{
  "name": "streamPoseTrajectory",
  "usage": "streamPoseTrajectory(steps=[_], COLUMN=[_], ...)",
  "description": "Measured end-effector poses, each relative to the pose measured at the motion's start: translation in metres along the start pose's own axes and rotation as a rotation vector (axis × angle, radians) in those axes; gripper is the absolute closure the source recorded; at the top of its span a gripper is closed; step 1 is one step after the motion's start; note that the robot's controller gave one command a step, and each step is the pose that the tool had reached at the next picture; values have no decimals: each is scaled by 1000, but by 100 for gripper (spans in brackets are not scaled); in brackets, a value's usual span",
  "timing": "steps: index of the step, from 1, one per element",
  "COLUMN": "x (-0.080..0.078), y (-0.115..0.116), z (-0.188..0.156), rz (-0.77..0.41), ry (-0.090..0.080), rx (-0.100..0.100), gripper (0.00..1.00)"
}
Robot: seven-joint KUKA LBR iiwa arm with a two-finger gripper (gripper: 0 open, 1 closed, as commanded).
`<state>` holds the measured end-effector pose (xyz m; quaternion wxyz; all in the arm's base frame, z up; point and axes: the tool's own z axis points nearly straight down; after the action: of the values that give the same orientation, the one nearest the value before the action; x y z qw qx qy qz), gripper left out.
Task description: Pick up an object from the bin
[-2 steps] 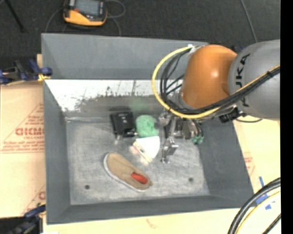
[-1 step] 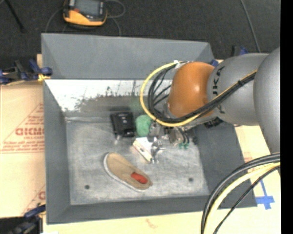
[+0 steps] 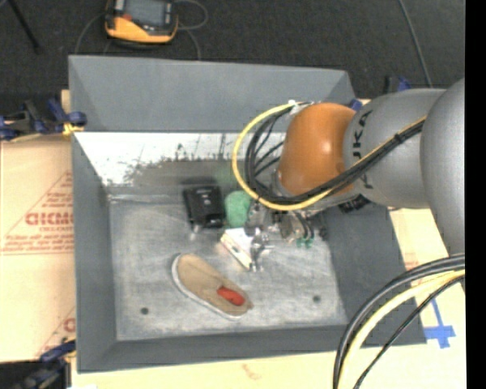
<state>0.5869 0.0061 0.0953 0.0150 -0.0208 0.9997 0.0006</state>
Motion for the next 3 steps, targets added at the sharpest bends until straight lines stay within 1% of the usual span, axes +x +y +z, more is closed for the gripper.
streamPoseTrajectory(steps=[3], x=[4], y=[0], z=[-2], rz=[0], ry=[-2], rx=[1], gripper=[100])
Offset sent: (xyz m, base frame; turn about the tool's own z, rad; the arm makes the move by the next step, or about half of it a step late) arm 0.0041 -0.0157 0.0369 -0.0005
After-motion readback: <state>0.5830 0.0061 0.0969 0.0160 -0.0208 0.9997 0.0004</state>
